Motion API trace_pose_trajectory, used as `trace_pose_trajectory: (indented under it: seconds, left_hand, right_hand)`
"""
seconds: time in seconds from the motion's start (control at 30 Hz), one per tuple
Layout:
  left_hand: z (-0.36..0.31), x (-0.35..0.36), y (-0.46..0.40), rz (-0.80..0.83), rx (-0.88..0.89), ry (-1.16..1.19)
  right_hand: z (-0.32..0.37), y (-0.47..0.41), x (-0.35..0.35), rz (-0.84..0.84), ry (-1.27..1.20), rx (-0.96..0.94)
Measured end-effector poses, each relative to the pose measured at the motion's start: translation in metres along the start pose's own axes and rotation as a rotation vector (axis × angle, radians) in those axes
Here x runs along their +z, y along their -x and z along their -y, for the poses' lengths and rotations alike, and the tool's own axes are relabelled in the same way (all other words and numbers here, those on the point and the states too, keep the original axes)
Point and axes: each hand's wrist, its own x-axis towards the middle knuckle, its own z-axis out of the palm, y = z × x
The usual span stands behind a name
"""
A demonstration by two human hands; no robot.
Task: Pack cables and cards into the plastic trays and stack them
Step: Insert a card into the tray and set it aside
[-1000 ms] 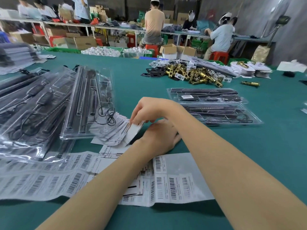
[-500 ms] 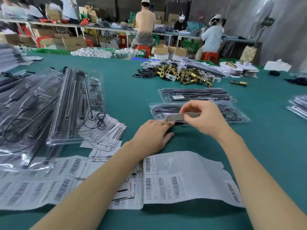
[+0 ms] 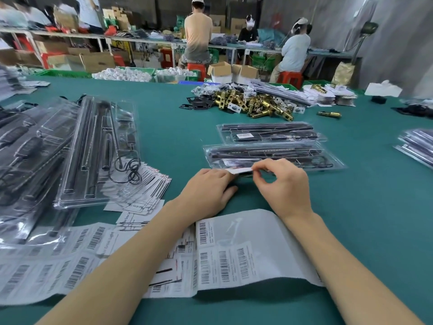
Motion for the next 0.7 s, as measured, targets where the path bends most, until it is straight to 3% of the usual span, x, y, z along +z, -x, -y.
trace_pose_trajectory:
  seconds: [0.13,0.27,0.43,0.7]
  left_hand:
    - [-0.002,-0.002,0.001,0.0,0.002,0.03]
    - [-0.001,-0.001,0.001,0.008,-0.033,0.101]
    - [0.0,0.001,0.002,0.011,-0.047,0.073]
    - [0.0,0.002,0.002,-0.029,0.001,0.091]
  right_hand:
    - [0.007,0.0,0.002,-0.026,0.088,-0.024]
    - [0.001,0.005,-0.001,0.051,0.139,-0.081]
    - [0.002,0.001,0.005,-0.04,0.182,-0.088]
    - [0.005,-0.009,0.013,-0.047,0.239,-0.155]
